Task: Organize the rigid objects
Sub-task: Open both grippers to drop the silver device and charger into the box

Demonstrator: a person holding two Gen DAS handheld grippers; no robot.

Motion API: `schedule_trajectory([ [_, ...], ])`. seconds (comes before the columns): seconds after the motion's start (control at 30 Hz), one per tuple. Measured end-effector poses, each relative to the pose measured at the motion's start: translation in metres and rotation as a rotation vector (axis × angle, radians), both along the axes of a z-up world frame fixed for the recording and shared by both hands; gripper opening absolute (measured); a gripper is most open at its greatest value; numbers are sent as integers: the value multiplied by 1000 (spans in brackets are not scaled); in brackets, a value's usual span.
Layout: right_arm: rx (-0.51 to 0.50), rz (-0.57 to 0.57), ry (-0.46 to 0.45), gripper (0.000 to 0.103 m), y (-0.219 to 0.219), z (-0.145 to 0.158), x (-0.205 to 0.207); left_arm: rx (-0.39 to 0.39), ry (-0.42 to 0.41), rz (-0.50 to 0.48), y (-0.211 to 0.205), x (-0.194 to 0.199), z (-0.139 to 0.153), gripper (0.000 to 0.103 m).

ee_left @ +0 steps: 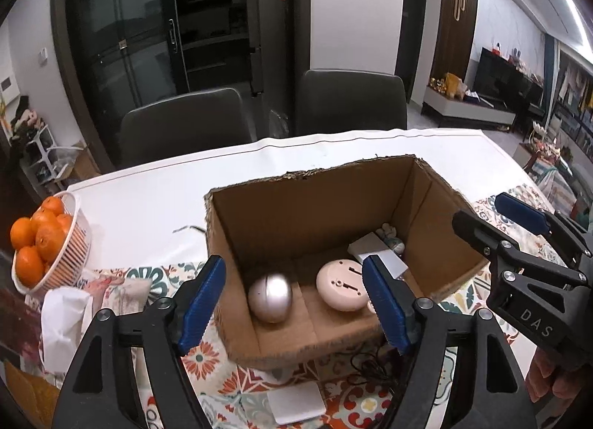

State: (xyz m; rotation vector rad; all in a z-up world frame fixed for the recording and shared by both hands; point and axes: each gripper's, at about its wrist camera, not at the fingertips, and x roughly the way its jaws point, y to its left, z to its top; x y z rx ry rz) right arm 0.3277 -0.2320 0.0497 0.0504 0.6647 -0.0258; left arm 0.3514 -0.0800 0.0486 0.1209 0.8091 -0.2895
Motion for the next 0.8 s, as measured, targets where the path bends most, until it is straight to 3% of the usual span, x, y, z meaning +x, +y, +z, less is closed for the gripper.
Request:
schedule_trajectory([
  [0.33,7,-9,-14,65,5,5,-29,17,-32,53,14,-35,5,77],
  [0.8,30,-12,37,66,13,-5,-58,18,20,82,28,-71,-9,77],
])
